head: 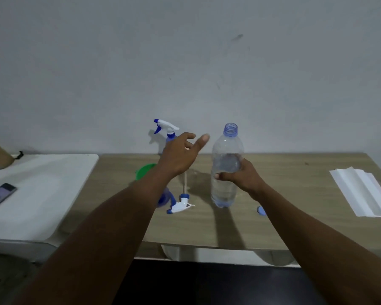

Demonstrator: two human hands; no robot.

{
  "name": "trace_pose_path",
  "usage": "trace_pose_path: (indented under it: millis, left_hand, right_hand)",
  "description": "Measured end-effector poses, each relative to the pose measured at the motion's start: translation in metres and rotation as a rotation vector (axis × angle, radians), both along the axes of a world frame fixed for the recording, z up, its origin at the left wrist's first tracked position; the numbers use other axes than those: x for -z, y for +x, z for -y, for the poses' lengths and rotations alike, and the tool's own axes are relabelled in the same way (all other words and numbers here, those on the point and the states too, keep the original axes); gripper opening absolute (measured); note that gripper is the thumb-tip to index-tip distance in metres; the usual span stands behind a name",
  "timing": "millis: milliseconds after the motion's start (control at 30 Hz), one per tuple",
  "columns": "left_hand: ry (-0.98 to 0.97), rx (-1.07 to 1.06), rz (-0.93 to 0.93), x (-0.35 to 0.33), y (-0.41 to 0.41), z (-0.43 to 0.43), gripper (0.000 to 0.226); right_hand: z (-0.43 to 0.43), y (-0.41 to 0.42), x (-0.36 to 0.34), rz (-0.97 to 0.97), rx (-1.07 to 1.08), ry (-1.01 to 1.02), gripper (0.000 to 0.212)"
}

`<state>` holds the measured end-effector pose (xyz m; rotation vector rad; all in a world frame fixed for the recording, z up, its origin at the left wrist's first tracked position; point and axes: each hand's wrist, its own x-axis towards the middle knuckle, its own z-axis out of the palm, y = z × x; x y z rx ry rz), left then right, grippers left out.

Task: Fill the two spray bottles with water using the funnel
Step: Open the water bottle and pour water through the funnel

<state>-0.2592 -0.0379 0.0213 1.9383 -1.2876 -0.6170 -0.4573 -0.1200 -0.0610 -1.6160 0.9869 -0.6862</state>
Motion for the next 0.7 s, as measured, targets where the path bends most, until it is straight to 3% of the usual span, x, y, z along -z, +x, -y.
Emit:
trace_pose_path:
  millis: [167, 233, 367, 467, 633, 700]
  left_hand:
    - [-0.205, -0.213, 0.116, 0.004, 0.057, -0.022, 0.033]
    - [-0.209, -0.3, 0.132, 0.01, 0.088, -0.032, 0.027]
    - [-0.113, -0.416, 0.159, 0.036, 0.141, -0.067, 0.034]
    - [0.102, -0.422, 0.113, 0.081, 0.172, -0.092, 0.032]
    - [0.351, -0.055, 0.065, 0.12, 0.165, -0.11, 0.042]
    - [0.349, -0.003, 0.086, 0.135, 0.159, -0.105, 0.069]
  right_hand:
    - [-0.004, 0.015, 0.007, 0.008, 0.154, -0.037, 0.063]
    - [-0.006, 0.02, 0.005, -0.014, 0.16, -0.088, 0.059]
    - [-0.011, 0.026, -0.009, -0.114, 0.143, -0.192, 0.056]
    - [-0.011, 0.031, -0.026, -0.237, 0.053, -0.28, 0.06]
    - [-0.007, 0.047, -0.045, -0.593, -0.138, -0.394, 0.063]
    - [-0.007, 0.054, -0.047, -0.735, -0.199, -0.418, 0.071]
